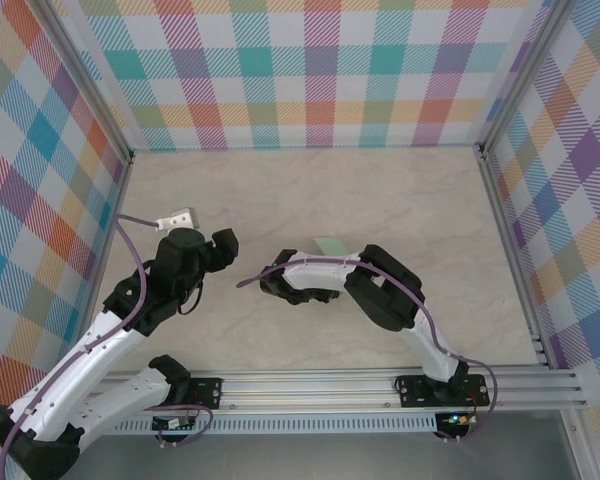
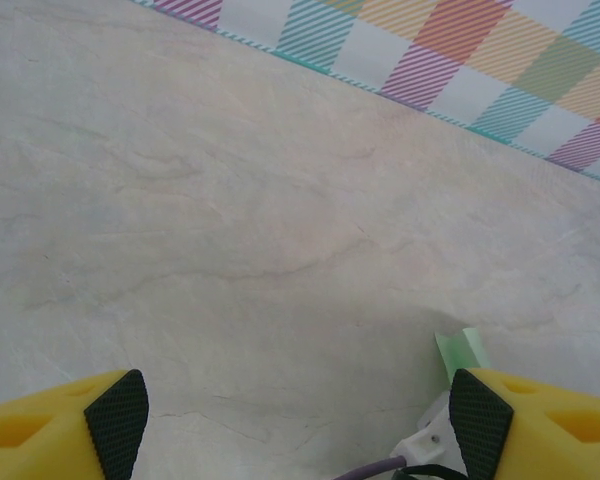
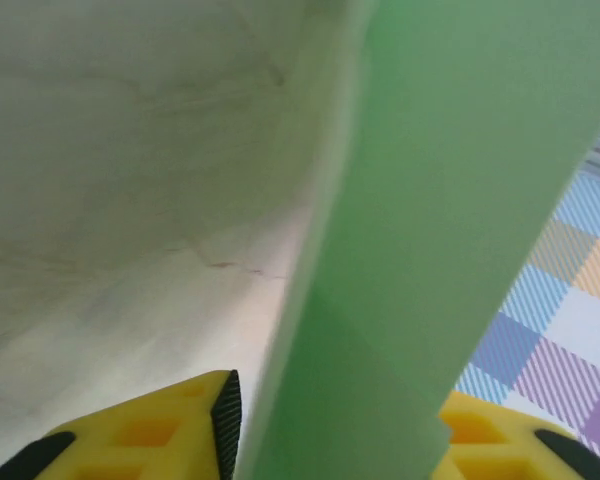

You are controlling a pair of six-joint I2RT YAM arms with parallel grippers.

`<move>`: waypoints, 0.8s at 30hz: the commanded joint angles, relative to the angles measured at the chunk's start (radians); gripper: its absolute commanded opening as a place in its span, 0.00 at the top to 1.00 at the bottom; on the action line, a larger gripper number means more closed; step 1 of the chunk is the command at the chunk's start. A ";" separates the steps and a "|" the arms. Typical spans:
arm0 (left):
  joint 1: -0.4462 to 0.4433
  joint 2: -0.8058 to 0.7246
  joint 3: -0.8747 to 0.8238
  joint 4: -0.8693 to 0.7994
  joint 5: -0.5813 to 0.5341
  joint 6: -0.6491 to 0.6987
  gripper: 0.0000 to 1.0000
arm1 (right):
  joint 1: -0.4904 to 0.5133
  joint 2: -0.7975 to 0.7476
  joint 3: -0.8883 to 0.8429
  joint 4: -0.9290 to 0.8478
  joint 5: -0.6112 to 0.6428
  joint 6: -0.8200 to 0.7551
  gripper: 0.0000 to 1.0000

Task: Fold a paper plane with a square sheet of paper (fold left side to right side)
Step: Turn over the paper at the center of the table.

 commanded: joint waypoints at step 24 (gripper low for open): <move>-0.062 0.679 -0.052 0.635 0.749 -0.243 0.19 | -0.531 -1.118 -0.737 0.708 -1.072 0.181 0.00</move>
